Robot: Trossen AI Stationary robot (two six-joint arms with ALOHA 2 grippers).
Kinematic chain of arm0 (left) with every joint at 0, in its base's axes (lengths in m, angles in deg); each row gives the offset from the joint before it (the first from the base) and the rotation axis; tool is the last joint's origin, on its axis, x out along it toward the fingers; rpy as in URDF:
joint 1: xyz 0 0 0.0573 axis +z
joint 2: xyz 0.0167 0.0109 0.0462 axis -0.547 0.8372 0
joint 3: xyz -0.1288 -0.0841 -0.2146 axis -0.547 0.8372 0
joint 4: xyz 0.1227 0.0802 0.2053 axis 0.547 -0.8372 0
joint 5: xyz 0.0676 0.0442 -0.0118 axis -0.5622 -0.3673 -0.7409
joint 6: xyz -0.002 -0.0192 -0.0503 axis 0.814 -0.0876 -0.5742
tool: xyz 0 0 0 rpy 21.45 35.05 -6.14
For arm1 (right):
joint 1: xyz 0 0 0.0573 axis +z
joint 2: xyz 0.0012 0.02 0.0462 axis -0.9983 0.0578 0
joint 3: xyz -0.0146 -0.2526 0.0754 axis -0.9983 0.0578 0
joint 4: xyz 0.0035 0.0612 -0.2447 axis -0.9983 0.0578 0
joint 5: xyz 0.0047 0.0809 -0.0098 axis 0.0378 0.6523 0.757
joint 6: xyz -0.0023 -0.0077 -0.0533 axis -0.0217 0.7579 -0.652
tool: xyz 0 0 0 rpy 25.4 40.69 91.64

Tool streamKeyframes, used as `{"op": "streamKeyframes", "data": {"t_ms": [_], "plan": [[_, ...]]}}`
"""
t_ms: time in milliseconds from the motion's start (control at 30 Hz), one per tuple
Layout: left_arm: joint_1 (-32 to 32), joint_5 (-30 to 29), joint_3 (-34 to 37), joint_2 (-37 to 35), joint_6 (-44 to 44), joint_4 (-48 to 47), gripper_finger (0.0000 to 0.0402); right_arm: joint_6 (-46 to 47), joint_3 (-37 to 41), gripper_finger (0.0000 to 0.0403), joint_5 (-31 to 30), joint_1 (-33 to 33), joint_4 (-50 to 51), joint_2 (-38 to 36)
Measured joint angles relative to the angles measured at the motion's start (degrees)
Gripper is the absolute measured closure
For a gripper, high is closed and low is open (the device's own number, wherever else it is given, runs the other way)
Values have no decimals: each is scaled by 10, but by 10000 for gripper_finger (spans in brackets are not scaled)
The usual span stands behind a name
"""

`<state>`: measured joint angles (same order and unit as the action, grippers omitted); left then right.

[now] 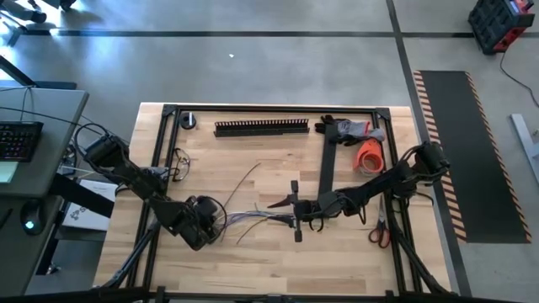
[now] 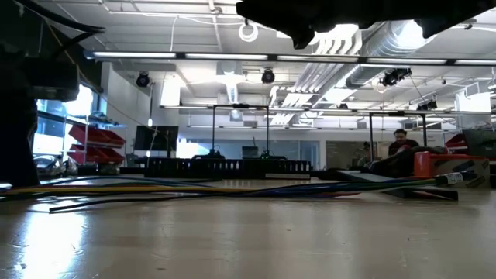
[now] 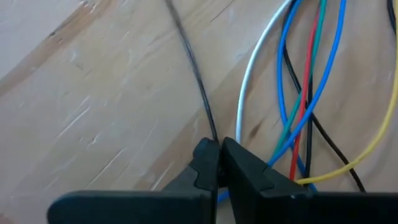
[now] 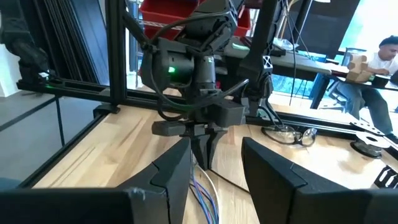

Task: Ziptie cables
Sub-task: Wrap the cable wires using the black zip tie

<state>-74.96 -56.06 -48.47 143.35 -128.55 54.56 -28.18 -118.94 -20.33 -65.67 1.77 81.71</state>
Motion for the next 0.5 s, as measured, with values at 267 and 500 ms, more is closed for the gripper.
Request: {"op": "streamKeyframes", "data": {"t_ms": [267,500], "plan": [[3,-105,-4,-92,-27,5,402,-27,0,275,16,0,20,0],[13,-184,-3,-131,-14,95,401,-112,-22,267,30,19,47,15]]}}
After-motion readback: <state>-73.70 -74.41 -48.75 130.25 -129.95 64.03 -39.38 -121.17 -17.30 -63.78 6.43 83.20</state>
